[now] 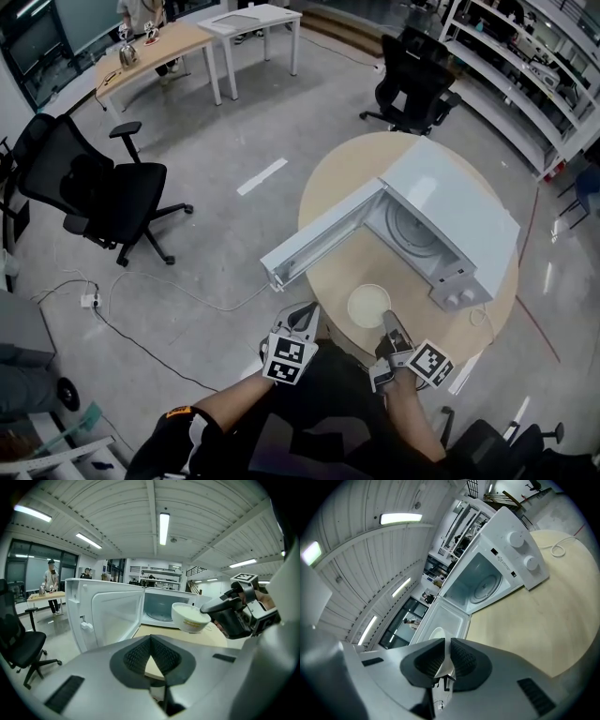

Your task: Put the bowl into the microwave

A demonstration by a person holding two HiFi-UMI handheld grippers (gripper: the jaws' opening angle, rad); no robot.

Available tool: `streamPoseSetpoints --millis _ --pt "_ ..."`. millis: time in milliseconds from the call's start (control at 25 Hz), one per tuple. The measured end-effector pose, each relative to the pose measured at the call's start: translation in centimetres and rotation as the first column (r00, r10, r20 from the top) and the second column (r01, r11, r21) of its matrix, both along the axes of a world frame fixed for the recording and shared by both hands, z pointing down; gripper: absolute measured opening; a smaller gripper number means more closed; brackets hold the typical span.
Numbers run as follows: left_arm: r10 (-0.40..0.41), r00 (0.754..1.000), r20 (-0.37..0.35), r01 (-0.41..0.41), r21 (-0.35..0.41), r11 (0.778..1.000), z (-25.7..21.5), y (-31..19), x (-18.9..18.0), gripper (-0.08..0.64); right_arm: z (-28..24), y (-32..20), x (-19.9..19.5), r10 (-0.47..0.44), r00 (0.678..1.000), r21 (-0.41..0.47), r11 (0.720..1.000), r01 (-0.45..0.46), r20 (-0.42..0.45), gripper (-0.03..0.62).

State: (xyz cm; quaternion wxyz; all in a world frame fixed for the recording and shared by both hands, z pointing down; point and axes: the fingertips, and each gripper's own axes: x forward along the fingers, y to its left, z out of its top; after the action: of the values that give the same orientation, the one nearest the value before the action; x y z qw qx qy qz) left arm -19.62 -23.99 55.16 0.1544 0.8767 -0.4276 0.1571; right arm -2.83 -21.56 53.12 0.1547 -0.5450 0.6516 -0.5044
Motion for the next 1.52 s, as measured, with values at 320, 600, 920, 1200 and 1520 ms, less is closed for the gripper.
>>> streamPoseSetpoints --millis 320,600,920,1200,1520 --pt "0.0 0.999 0.046 0.0 0.0 1.0 0.2 -2.6 1.3 0.046 1.2 -3.4 1.7 0.006 0.999 -0.001 1.0 -0.006 0.046 0.051" --pt "0.025 0.997 0.066 -0.024 -0.022 0.999 0.7 -5.3 4.2 0.046 2.7 -5.5 4.0 0.039 0.995 -0.033 0.999 -0.036 0.09 0.051" --pt "0.051 0.996 0.069 -0.05 -0.019 0.999 1.0 -8.8 7.8 0.046 3.7 -8.8 7.9 0.109 0.987 -0.034 0.994 -0.106 0.115 0.051" --pt "0.063 0.996 0.07 -0.061 -0.031 0.998 1.6 -11.9 11.6 0.046 4.3 -12.0 11.8 0.149 0.981 -0.043 0.989 -0.145 0.122 0.051" --pt "0.101 0.991 0.084 -0.099 -0.024 0.995 1.5 -14.9 15.0 0.046 5.2 -15.3 15.0 0.249 0.956 -0.049 0.968 -0.245 0.154 0.051"
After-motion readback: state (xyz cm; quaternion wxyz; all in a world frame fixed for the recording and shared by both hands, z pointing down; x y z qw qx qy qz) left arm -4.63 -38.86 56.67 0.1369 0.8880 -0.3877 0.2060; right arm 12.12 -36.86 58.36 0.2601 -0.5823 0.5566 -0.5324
